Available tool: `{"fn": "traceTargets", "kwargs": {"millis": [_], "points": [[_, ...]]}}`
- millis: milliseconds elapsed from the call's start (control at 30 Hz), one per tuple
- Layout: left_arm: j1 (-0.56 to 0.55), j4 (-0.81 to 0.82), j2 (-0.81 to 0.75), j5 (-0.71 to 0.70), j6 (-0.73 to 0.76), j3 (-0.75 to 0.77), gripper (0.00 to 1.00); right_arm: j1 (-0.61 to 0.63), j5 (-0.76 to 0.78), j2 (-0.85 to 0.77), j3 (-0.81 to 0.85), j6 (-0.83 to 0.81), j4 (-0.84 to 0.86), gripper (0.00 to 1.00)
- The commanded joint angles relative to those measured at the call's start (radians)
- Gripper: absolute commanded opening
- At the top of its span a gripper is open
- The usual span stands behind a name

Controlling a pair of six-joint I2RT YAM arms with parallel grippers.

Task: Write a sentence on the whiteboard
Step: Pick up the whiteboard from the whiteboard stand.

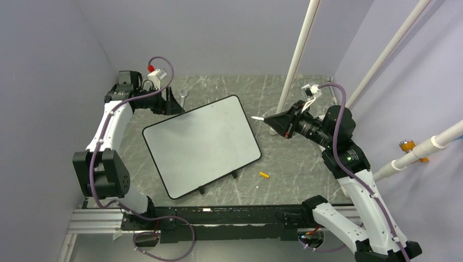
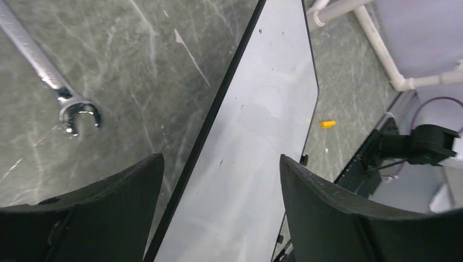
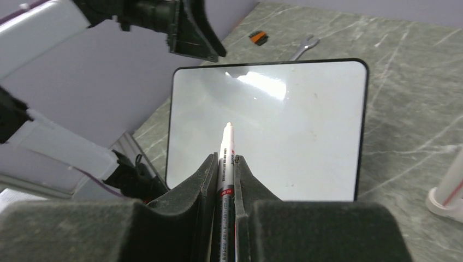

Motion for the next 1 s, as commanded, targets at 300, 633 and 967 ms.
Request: {"fn": "traceTargets", "kwargs": {"millis": [300, 633, 967], "points": [[0.006, -0.012, 0.157, 0.254, 0.055, 0.006, 0.59, 0.218, 0.084, 0.088, 0.029, -0.004, 0.083, 0.0], [-0.013, -0.039, 0.192, 0.263, 0.062, -0.011, 0.5, 0.231, 0.091, 0.101, 0.015, -0.003, 0.09, 0.0], [-0.061, -0.112, 0.244, 0.304, 0.115, 0.033, 0.1, 0.234, 0.097, 0.086, -0.011, -0.011, 0.093, 0.0]]}}
